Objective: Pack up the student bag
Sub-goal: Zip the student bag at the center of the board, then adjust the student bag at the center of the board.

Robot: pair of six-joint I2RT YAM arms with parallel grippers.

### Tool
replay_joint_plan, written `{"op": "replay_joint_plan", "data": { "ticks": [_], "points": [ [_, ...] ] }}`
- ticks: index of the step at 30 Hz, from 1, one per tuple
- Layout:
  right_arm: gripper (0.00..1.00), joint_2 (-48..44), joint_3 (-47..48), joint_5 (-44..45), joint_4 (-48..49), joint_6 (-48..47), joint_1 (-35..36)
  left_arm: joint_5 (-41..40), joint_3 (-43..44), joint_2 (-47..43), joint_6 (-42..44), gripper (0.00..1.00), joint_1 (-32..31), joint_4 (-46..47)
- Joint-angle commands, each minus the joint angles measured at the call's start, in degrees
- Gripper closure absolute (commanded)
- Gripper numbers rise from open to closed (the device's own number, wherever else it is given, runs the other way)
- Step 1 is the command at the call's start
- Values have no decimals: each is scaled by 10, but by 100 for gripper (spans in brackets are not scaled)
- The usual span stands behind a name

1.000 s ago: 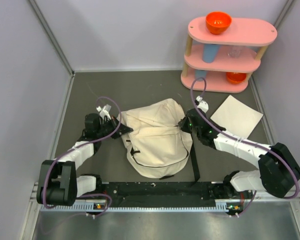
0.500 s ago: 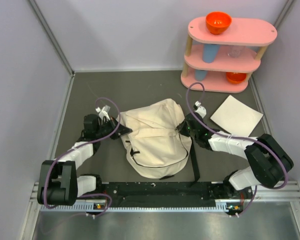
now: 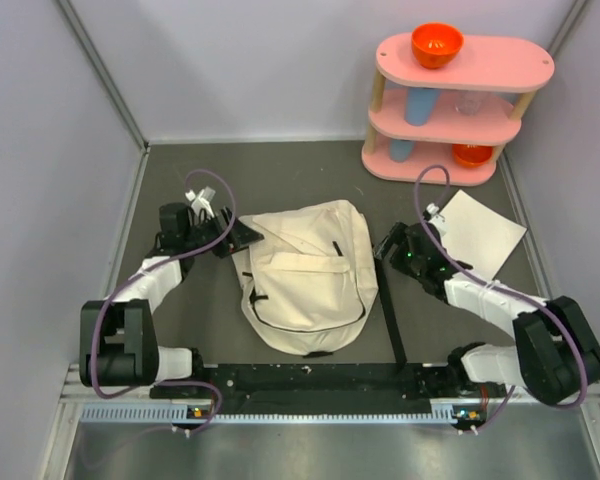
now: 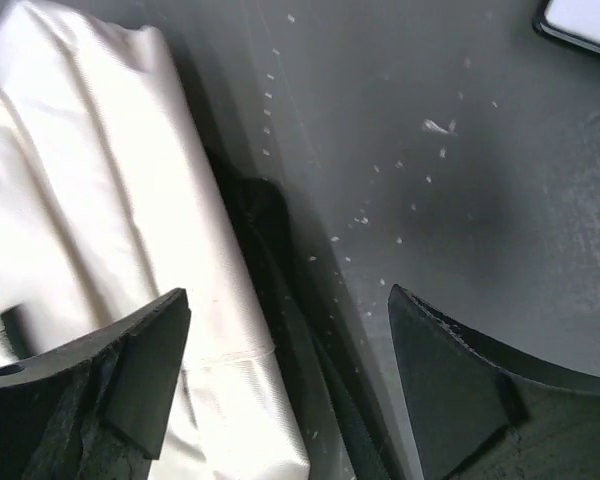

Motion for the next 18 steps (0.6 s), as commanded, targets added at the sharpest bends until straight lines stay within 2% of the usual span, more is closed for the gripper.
{"op": "replay_joint_plan", "data": {
  "ticks": [1,4,8,14,18],
  "points": [
    [20,-54,6,-84,-5,-21,-19,-23,47,-17,43,21,6,-33],
    [19,-69,10,-133,-17,-27,-19,-71,37,-63,71,16,5,-102],
    [21,-95,8,-139,-68,-12,-19,-146,3,-127,89,14,5,-171],
    [28,-124,-48,-187,-35,19,-19,-173,-62,-212,88,10,5,-199],
    [28,-63,-44,-211,-13,31,-20,-170,-78,-210,82,9,5,-187]
  ]
}}
